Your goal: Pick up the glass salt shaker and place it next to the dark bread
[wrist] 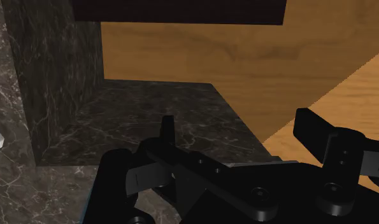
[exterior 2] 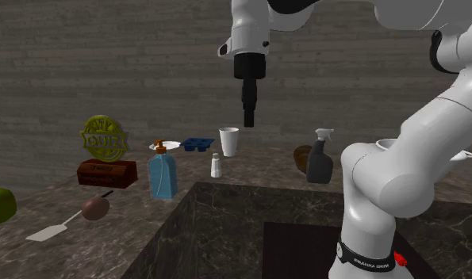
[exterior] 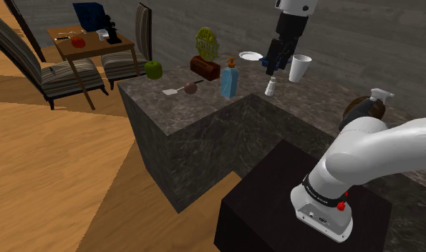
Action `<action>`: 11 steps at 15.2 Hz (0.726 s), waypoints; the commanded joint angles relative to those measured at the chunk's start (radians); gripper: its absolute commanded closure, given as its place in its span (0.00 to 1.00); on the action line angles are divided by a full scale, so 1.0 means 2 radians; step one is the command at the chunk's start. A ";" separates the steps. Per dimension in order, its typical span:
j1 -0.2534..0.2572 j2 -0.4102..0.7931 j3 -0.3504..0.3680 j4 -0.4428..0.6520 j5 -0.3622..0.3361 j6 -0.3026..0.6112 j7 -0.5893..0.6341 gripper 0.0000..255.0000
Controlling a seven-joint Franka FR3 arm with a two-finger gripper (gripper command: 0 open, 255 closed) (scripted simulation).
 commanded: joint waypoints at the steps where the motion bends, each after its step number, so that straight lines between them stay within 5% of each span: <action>1: 0.000 0.000 0.000 0.000 0.000 0.000 0.000 0.00; 11: -0.027 0.088 -0.076 -0.015 -0.071 0.102 -0.095 0.00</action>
